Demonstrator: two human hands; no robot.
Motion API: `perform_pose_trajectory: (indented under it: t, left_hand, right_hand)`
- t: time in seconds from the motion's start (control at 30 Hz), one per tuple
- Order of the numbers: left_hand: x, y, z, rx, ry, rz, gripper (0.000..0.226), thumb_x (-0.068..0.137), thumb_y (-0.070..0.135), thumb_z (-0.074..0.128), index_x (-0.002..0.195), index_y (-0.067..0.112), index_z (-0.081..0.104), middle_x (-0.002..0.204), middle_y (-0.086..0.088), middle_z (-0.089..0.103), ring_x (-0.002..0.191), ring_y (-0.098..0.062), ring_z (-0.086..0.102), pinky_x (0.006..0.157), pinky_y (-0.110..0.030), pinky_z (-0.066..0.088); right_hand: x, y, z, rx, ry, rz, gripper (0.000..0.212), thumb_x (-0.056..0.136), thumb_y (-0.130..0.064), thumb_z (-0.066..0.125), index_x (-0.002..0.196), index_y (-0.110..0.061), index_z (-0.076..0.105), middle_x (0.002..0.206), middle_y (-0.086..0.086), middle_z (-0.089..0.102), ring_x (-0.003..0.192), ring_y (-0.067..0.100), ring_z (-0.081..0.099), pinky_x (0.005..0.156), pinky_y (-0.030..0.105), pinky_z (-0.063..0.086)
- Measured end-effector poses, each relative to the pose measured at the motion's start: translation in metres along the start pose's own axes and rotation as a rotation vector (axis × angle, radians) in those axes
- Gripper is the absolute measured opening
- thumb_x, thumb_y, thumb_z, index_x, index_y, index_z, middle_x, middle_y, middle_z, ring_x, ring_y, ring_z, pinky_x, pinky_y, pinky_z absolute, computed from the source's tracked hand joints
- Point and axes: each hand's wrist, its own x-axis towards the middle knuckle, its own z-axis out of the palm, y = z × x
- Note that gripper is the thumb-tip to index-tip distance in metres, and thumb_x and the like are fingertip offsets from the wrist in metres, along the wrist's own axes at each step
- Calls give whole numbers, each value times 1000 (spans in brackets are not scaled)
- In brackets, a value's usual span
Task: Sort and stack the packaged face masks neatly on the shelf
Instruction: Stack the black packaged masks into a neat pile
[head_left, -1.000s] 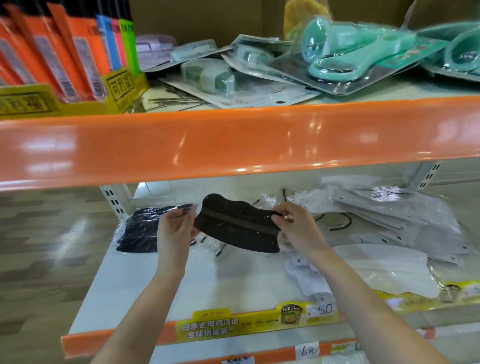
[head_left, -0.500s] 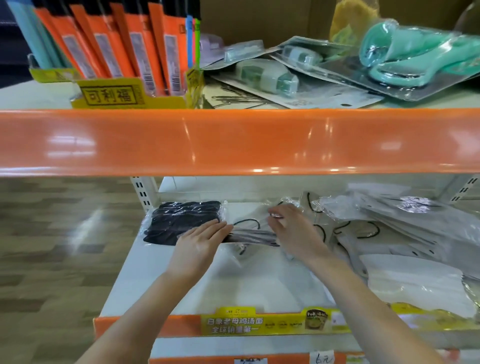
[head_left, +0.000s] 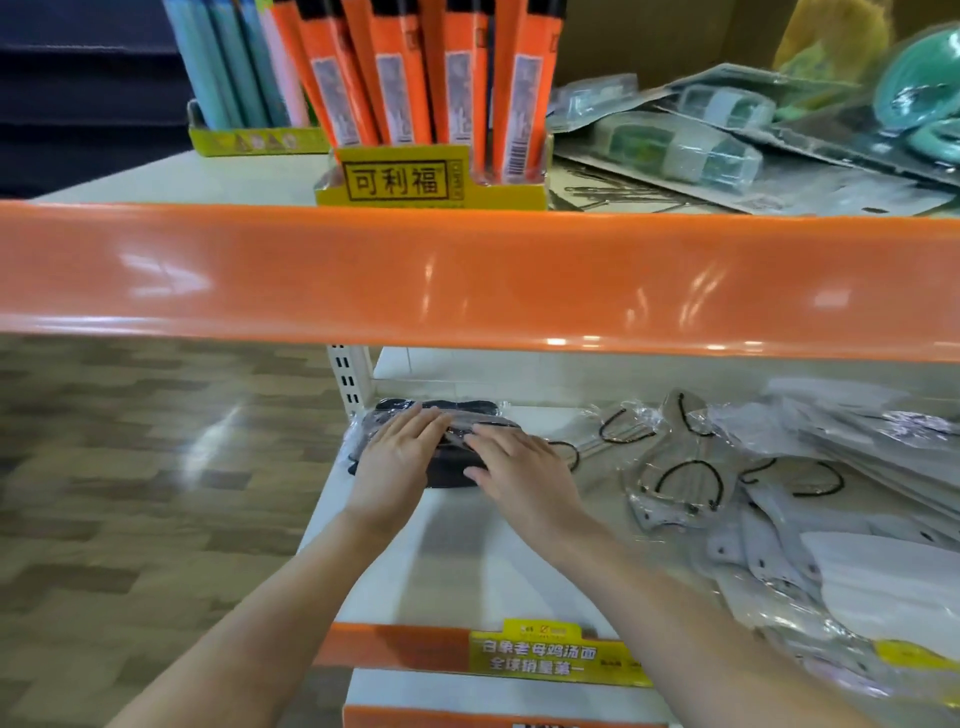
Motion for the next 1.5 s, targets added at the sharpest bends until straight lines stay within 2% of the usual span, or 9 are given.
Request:
perform_pose_trajectory:
  t: [0.23,0.4,0.6,0.7,0.83,1.0,1.2,1.37,1.5]
  left_hand:
    - [-10,-22,19,24,-106,-38,59,62,-13,47,111,12,68,116,-8,67,113,-33,61,94,-49,47]
    - [-22,-31,30,-37,-162,-126,47,90,-1,51,133,18,55,143,-3,48,138,-25,36,114,-41,21]
    - [-32,-30,34,-67,-139,-194,47,70,-3,66,115,11,68,123,-11,64,118,-31,58,98,-48,42]
    - [-33,-21,28,6,-155,-189,31,69,10,56,95,13,74,105,-7,72,99,-26,69,80,-46,54]
    - [-34,-14,30,3,-201,-283,42,81,30,34,87,13,73,107,-9,71,101,-27,67,79,-49,53]
    - [-29,-10,39,5,-251,-352,36,100,31,37,130,14,49,154,-4,31,144,-22,21,113,-44,21]
    - [-23,-14,41,4,-242,-309,31,96,28,47,117,9,57,146,-8,43,138,-27,33,106,-49,33]
    - [-20,-17,38,-18,-263,-301,30,97,28,44,119,11,54,144,-4,42,137,-24,32,106,-43,32]
    - [-21,-7,34,-15,-222,-279,30,95,22,46,122,10,55,142,-6,46,137,-24,34,107,-41,33]
  right_hand:
    - [3,-4,45,-23,-97,50,41,58,-3,80,96,-18,71,92,-5,70,80,19,68,65,28,55]
    - [-1,-12,61,-63,-134,76,39,50,-12,86,84,-24,71,83,-10,68,73,13,65,58,22,51]
    - [-1,-21,69,-145,-111,119,37,45,-18,90,75,-26,71,80,-10,66,70,13,64,56,22,49]
    - [2,-27,73,-177,-96,146,35,44,-22,91,71,-27,69,77,-11,65,69,13,62,55,22,46]
    - [0,-30,82,-167,-65,148,26,53,-27,88,73,-25,72,85,-8,68,76,15,64,60,27,51]
    - [-4,-38,84,-163,-47,194,22,63,-27,82,82,-22,71,94,-5,69,85,18,64,66,33,53]
    - [1,-35,81,-104,-104,215,16,69,-21,76,84,-17,70,97,0,68,89,22,65,72,36,55]
    - [4,-36,71,-48,-227,175,29,95,-20,45,116,-9,61,129,8,55,121,28,47,100,42,39]
    - [1,-34,55,-20,-227,149,30,97,-20,41,122,-9,56,134,8,49,126,28,42,101,42,36]
